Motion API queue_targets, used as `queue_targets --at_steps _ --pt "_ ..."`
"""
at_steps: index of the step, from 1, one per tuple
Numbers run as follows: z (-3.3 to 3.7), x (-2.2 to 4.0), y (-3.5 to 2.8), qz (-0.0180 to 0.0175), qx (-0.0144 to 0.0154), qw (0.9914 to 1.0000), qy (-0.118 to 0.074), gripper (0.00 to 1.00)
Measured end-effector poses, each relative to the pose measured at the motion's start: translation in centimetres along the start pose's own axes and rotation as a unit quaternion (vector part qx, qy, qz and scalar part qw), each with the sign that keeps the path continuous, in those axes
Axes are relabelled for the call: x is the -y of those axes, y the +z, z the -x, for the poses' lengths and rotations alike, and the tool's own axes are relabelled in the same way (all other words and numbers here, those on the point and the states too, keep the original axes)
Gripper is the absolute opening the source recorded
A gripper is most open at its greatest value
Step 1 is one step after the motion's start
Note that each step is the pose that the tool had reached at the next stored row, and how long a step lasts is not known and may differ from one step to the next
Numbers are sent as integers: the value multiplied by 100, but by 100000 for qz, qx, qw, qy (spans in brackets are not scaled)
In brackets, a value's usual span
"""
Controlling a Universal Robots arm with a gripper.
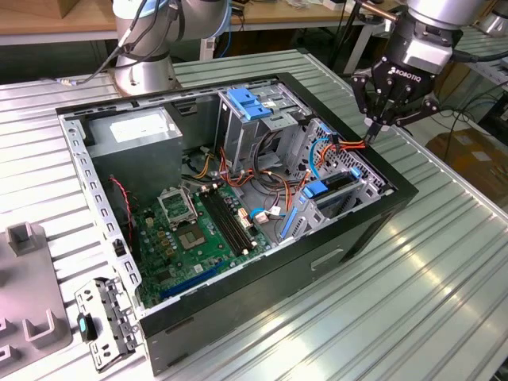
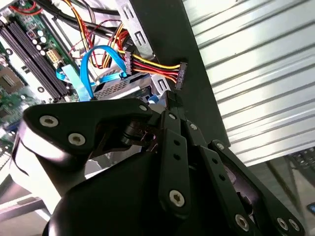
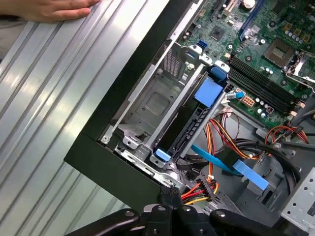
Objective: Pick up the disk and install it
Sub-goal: 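Insert the first disk wire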
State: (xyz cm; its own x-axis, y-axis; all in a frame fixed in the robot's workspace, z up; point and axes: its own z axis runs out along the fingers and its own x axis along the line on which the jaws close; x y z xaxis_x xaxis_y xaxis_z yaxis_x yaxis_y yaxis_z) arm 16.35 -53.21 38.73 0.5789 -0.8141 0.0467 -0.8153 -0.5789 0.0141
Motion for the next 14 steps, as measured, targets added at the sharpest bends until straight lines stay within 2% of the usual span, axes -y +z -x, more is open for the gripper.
queue_targets --at_steps 1,4,7,9,10,12,13,14 --pt "-5 10 15 -59 -8 99993 -1148 11" --pt "-9 69 53 -106 -60 99986 -1664 11" --pt "-4 88 63 -431 302 99969 -2448 11" --pt "-4 89 75 -532 289 99900 -4436 11" --pt "-3 89 88 -607 275 99814 -6061 17" --pt "-3 89 100 -669 246 99705 -7642 17" --pt "-2 90 113 -757 214 99550 -9447 24" --pt "-2 90 121 -808 173 99424 -10682 24"
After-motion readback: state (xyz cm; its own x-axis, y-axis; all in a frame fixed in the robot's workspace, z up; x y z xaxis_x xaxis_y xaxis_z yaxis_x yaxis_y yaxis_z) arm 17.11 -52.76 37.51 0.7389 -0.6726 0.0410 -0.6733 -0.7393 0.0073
